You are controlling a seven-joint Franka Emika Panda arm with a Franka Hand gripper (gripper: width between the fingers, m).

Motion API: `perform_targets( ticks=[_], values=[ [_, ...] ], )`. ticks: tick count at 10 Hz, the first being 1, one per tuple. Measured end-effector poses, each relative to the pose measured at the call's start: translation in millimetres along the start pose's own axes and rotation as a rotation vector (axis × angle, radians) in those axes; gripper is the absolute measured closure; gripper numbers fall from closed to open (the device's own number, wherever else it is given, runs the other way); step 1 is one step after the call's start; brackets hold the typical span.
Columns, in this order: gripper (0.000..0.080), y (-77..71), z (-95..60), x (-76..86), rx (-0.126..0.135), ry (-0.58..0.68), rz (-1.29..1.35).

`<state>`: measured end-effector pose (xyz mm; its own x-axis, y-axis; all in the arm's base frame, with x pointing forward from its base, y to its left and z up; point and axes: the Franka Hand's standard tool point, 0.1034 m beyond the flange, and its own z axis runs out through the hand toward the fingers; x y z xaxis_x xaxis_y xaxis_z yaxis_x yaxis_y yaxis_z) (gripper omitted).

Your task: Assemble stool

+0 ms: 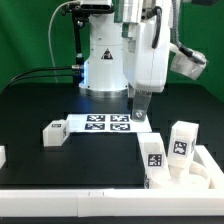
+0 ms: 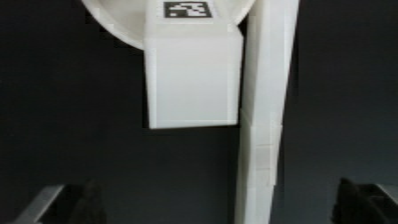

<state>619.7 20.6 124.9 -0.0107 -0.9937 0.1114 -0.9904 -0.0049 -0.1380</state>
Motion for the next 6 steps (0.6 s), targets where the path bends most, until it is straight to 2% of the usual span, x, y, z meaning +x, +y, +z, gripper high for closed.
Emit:
perform_targets(
  ticks=[6],
  values=[
    [0.0150, 2.0, 4.3, -0.9, -0.006, 0.004, -0.019]
  ],
)
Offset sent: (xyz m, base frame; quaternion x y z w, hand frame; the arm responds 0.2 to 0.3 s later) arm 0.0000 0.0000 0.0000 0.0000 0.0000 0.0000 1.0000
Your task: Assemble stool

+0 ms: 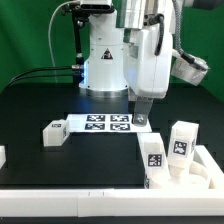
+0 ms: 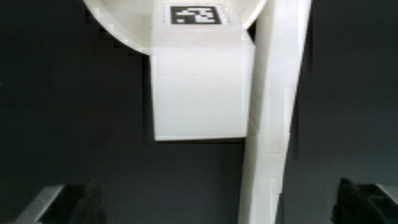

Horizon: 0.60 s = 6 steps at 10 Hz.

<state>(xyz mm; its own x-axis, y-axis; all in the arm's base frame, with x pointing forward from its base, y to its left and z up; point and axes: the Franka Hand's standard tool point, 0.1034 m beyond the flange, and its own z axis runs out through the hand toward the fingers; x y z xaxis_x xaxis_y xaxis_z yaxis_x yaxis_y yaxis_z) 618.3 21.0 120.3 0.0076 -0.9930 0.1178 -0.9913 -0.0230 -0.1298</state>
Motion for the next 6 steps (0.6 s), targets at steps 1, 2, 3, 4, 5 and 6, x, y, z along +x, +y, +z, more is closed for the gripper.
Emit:
perform_targets(
  ticks=[1, 2, 3, 4, 5, 6],
  values=[
    [0.0150, 1.9, -0.6, 9.2, 0.039, -0.013, -0.053],
    [0.0150, 12.2, 0.6, 20.3, 0.045, -0.026, -0.060],
    [0.0150, 20.4, 1.7, 27.1, 0.051, -0.038, -0.083],
    [0.0150, 25.5, 3.2, 33.4, 0.049, -0.041, -0.169],
    [0.0150, 25.3, 3.5, 31.9, 0.049, -0.040, -0.220],
    [0.0150, 24.9, 3.6, 31.1, 0.051, -0.037, -0.294]
  ],
)
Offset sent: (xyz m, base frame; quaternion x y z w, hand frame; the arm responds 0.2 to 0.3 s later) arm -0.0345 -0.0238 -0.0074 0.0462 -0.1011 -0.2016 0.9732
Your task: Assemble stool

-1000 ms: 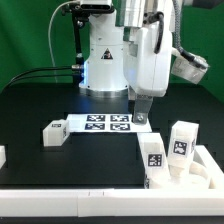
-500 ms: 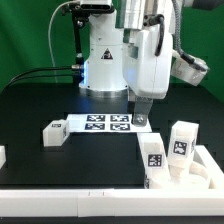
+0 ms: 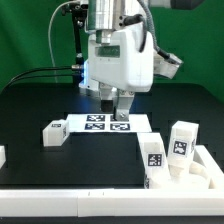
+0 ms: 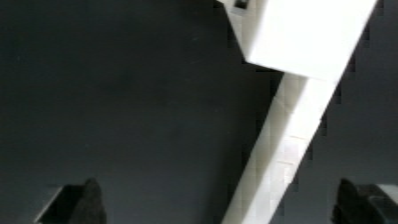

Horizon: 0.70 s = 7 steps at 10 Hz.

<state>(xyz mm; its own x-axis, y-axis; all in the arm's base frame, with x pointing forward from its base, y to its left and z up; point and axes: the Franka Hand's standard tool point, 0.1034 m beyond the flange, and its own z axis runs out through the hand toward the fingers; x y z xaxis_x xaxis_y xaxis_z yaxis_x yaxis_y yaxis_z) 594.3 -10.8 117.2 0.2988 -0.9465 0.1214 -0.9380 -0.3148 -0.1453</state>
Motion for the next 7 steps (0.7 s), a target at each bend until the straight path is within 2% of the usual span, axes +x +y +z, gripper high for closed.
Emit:
perform_targets(
  ticks=[3, 4, 6, 7],
  values=[
    [0.0150, 3.1, 2.6, 3.3, -0.003, 0.003, -0.226],
    [0.0150, 19.6, 10.4, 17.2, 0.009, -0.009, -0.351],
    [0.0150, 48.7, 20.8, 38.8, -0.029, -0.063, -0.554],
    [0.0150, 59.3, 25.0, 40.5, -0.035, -0.061, -0.622]
  ],
)
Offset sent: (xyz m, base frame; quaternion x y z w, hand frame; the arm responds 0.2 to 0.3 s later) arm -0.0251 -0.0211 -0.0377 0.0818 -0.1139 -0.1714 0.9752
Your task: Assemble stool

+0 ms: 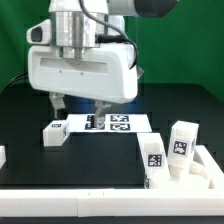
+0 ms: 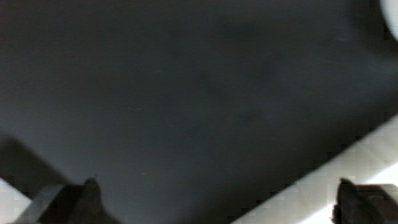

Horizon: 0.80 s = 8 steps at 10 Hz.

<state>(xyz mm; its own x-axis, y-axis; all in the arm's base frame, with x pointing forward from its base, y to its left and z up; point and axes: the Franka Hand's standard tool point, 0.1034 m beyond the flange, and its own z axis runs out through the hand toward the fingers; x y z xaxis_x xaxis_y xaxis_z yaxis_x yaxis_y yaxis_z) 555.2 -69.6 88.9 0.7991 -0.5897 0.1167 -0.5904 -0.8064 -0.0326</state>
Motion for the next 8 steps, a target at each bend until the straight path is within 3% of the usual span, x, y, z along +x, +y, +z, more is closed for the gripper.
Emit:
perform_targets(
  ticks=[4, 6, 8],
  values=[
    [0.0150, 5.7, 1.8, 0.1, -0.011, -0.008, -0.262],
    [0.0150, 33.8, 10.2, -11.5, -0.015, -0.135, -0.404],
    [0.0150, 45.9, 11.1, -15.7, -0.015, -0.185, -0.530]
  ],
)
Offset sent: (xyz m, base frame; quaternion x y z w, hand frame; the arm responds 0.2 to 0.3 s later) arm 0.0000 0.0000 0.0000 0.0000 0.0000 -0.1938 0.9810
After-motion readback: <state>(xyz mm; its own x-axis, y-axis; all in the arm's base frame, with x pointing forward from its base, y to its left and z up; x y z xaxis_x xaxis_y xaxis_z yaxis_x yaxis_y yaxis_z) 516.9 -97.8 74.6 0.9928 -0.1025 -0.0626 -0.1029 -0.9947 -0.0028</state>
